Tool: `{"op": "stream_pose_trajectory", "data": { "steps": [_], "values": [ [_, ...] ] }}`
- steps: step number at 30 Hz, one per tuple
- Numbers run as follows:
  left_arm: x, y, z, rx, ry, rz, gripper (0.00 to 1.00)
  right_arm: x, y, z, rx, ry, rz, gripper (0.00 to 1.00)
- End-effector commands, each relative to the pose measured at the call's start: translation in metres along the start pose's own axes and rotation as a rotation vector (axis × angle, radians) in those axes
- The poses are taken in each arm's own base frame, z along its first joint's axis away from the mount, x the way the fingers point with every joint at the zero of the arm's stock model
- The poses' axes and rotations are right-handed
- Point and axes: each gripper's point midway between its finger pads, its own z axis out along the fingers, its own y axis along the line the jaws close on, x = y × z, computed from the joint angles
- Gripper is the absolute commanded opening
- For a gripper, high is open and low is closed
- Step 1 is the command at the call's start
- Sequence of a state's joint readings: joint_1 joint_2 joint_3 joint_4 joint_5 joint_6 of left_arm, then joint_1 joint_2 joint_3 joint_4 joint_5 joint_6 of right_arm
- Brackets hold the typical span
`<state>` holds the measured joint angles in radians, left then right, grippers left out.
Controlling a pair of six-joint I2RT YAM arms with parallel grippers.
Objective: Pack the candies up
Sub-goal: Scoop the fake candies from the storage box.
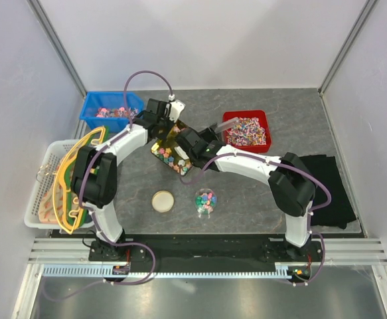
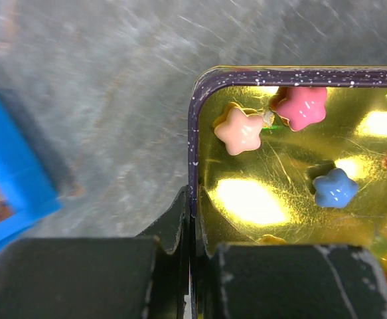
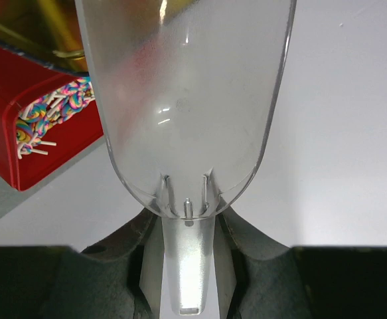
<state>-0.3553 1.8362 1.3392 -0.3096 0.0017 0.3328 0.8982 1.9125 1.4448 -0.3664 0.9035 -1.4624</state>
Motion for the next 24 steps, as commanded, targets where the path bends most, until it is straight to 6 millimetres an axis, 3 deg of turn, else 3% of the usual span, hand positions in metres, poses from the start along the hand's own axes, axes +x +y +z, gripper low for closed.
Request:
{"op": "stream_pose_trajectory", "data": {
  "steps": [1,2,3,5,10,19,24],
  "values": [
    [-0.050,0.035,-0.033,-0.167,-0.194,0.014,0.02,0.023,-0.021,-0.005,0.059,0.075,0.034,0.00],
    [-0.060,0.040,-0.037,-0.202,-0.242,0.010,0.02,0.023,-0.022,-0.004,0.063,0.079,0.025,0.00],
    [-0.054,0.038,-0.038,-0.223,-0.240,0.031,0.02,0.026,-0.022,-0.005,0.065,0.089,0.022,0.00],
    [-0.063,0.039,-0.048,-0.247,-0.281,0.054,0.02,0.028,-0.020,-0.005,0.068,0.099,0.006,0.00],
    [-0.062,0.030,-0.044,-0.211,-0.266,0.076,0.02,0.031,-0.018,-0.005,0.064,0.128,-0.040,0.00],
    [-0.053,-0.001,-0.032,-0.063,-0.234,0.132,0.02,0.029,-0.002,0.002,0.030,0.187,-0.231,0.00],
    [-0.049,-0.024,-0.027,0.060,-0.232,0.148,0.02,0.025,-0.007,0.006,0.037,0.210,-0.321,0.00]
  ]
}}
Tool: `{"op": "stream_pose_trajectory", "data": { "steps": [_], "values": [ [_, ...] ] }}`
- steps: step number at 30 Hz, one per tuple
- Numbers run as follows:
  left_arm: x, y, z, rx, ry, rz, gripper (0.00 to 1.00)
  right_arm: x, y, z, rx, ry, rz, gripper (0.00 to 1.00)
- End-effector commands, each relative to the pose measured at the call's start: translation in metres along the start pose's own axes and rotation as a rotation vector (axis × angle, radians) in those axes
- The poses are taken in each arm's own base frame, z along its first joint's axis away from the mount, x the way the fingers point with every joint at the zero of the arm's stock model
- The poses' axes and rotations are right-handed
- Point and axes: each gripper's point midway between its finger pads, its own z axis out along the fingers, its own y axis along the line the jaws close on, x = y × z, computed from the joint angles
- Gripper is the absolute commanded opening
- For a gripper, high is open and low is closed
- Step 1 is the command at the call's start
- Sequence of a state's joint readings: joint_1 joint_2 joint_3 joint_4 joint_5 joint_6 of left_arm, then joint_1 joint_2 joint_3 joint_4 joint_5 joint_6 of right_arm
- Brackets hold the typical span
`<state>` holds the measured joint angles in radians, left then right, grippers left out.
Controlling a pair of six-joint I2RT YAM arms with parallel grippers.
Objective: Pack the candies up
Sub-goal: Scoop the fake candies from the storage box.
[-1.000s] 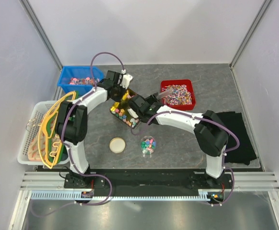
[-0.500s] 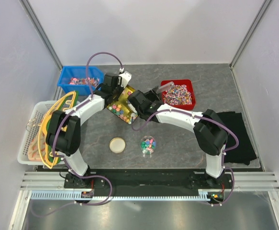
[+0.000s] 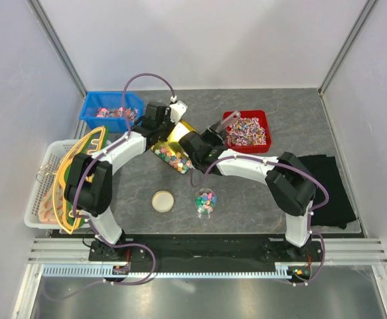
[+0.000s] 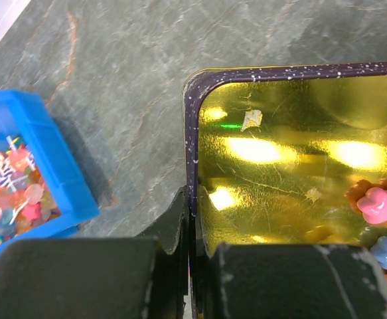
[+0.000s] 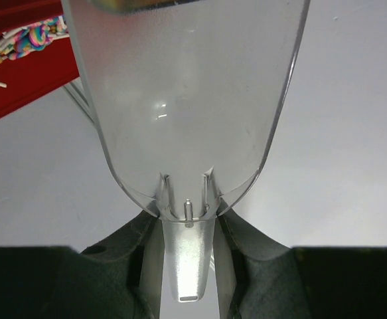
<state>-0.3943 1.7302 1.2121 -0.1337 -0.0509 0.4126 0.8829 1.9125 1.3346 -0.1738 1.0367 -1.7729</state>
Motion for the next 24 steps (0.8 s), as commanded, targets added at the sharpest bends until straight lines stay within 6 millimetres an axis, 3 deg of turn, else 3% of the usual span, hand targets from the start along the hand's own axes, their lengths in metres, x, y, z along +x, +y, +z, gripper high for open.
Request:
{"op": "stream_pose_trajectory", "data": {
  "steps": [1,8,13,14,15,17,18,19,24],
  "values": [
    [-0.031,-0.025,-0.006,0.158,-0.104,0.038,0.02,0.008,-0.008,0.003,0.006,0.062,-0.099,0.00],
    [-0.026,-0.063,-0.007,0.336,-0.097,0.050,0.02,-0.006,-0.019,0.014,0.011,0.071,-0.149,0.00],
    [-0.022,-0.072,-0.002,0.360,-0.078,0.041,0.02,-0.015,-0.017,0.018,0.015,0.041,-0.137,0.00],
    [-0.023,-0.074,-0.001,0.368,-0.081,0.037,0.02,-0.017,-0.017,0.018,0.013,0.020,-0.123,0.00],
    [-0.019,-0.076,0.003,0.374,-0.067,0.031,0.02,-0.013,-0.023,0.016,0.018,-0.004,0.010,0.00],
    [-0.016,-0.075,0.010,0.365,-0.040,0.015,0.02,-0.025,-0.007,0.017,-0.089,-0.097,0.007,0.00],
    [-0.010,-0.077,0.016,0.369,-0.017,0.012,0.02,-0.018,-0.019,0.016,-0.101,-0.123,0.081,0.00],
    [-0.007,-0.078,0.018,0.372,-0.005,0.005,0.02,-0.019,-0.004,0.015,-0.166,-0.141,0.114,0.00],
    [-0.003,-0.084,0.023,0.396,0.012,-0.012,0.02,0.002,0.018,0.022,-0.216,-0.155,0.197,0.00]
  ]
}}
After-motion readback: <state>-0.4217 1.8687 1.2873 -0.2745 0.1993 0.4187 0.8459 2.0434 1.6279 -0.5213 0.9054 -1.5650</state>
